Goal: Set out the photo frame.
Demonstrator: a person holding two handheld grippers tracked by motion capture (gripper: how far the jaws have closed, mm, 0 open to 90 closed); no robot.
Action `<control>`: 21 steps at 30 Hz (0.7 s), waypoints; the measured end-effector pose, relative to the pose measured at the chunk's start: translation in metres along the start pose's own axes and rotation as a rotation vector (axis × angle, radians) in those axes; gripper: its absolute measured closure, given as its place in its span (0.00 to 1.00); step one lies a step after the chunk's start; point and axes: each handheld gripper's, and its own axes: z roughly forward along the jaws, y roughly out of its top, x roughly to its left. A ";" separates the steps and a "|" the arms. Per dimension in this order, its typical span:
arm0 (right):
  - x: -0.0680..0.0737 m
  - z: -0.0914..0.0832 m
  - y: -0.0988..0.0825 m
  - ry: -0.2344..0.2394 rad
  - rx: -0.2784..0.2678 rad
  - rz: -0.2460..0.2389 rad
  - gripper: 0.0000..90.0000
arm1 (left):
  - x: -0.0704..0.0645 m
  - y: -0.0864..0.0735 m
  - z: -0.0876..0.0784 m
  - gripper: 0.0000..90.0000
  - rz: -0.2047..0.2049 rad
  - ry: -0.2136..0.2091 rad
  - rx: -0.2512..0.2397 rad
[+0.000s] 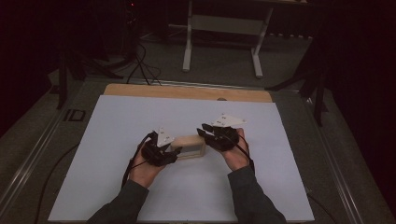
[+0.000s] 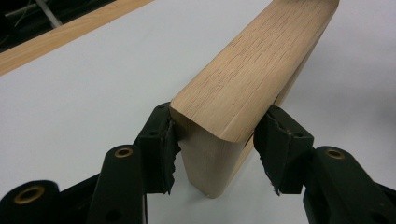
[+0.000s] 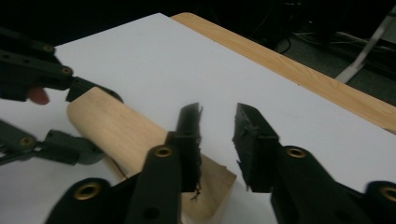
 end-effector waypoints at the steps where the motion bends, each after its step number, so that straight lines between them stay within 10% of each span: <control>1: 0.000 -0.002 0.000 0.004 0.002 -0.001 0.73 | 0.000 0.000 0.000 0.55 -0.003 -0.001 -0.001; 21: -0.007 0.002 -0.030 0.128 0.059 0.002 0.45 | 0.002 -0.003 -0.001 0.56 -0.010 0.003 0.002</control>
